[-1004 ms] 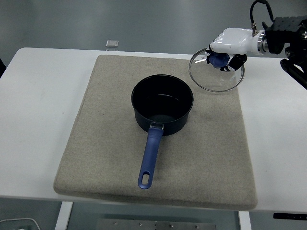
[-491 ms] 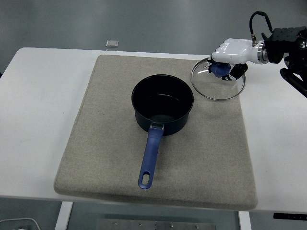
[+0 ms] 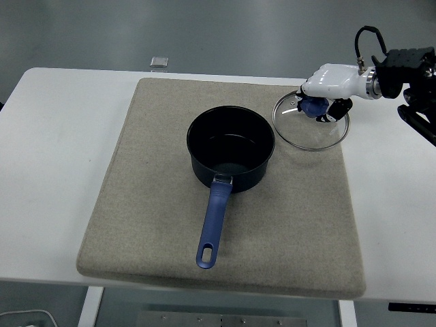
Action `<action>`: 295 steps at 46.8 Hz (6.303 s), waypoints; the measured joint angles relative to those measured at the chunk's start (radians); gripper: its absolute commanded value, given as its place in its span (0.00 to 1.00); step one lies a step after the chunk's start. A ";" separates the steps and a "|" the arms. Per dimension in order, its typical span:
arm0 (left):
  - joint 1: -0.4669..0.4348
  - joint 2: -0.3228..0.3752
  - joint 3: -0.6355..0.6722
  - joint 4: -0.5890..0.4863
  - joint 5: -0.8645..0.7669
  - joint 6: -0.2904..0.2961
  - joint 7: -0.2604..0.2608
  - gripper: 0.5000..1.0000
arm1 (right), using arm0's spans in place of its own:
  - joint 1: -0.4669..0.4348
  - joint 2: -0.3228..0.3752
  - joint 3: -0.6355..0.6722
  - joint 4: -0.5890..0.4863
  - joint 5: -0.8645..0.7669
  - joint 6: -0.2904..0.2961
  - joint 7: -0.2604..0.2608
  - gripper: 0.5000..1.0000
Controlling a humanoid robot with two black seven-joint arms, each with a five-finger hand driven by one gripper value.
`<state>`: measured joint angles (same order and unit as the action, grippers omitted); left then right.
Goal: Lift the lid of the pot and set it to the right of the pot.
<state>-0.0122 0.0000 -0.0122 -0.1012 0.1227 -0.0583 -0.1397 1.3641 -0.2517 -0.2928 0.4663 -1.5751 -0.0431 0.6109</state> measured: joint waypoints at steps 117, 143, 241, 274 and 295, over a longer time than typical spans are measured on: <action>0.000 0.000 0.000 0.000 0.000 0.000 0.000 1.00 | 0.012 -0.022 -0.019 0.020 0.043 0.027 0.000 0.80; 0.000 0.000 0.000 0.000 0.000 0.000 0.000 1.00 | 0.063 -0.026 -0.022 0.020 0.044 0.016 0.000 0.80; 0.000 0.000 0.000 0.000 0.000 0.001 0.000 1.00 | 0.098 0.008 -0.005 0.012 1.506 -0.047 -0.112 0.80; 0.000 0.000 0.000 0.000 0.000 0.000 0.000 1.00 | 0.018 0.031 0.042 0.012 1.642 -0.045 -0.130 0.81; 0.000 0.000 0.000 0.000 0.000 0.001 0.000 1.00 | -0.021 0.048 0.049 0.012 1.645 -0.080 -0.123 0.81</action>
<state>-0.0125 0.0000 -0.0123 -0.1013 0.1227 -0.0573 -0.1398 1.3431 -0.2040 -0.2442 0.4786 0.0703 -0.1230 0.4876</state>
